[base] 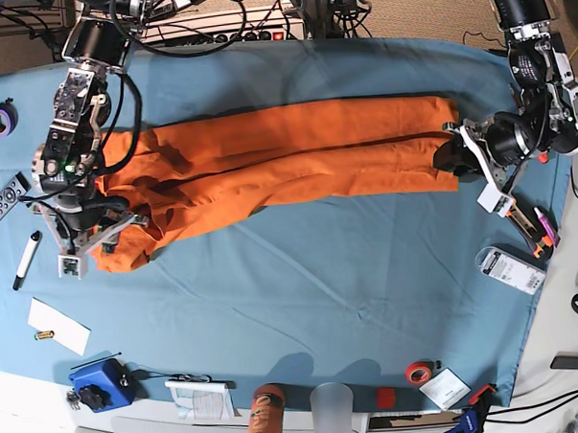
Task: Layout the t-shirt on the table in an organized manner, then fold the t-shirt properly
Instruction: 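Grasp the strip's end with the right gripper and pull it taut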
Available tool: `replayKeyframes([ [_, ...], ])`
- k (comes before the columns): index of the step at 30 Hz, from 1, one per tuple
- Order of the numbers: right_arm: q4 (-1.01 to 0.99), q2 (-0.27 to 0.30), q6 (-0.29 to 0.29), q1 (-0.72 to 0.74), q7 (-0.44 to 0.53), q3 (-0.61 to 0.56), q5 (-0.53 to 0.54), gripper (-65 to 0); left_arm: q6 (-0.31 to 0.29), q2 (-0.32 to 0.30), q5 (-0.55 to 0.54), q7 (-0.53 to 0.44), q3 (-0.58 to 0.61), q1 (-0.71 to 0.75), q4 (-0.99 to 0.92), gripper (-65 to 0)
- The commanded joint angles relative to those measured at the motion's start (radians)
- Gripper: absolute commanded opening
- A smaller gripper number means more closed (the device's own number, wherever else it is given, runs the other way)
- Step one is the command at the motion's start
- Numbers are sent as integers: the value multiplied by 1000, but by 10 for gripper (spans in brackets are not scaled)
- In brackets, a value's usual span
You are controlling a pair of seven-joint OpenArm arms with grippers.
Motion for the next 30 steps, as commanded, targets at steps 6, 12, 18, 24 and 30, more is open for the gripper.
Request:
replayKeyframes([
  [6,-92,13,26,28,35,4,30,-448,-6,-13,-22,-19,-6,-14,16,-484],
  [12,-98,14,27,46,32,4,-117,-448,-6,-13,-22,-19,-6,-14,16,-484],
  [18,-98,14,24,61,-5,4,-116,-448,-6,-13,-22,-19,-6,-14,16,-484],
  [24,-98,14,-40,84,-61,4,-139,-448,-6,-13,-22,-19,-6,-14,16,-484],
  [30,-98,14,-43,119,-72,12,-73,-448,-6,-13,-21,-18,-6,-14,16,-484],
])
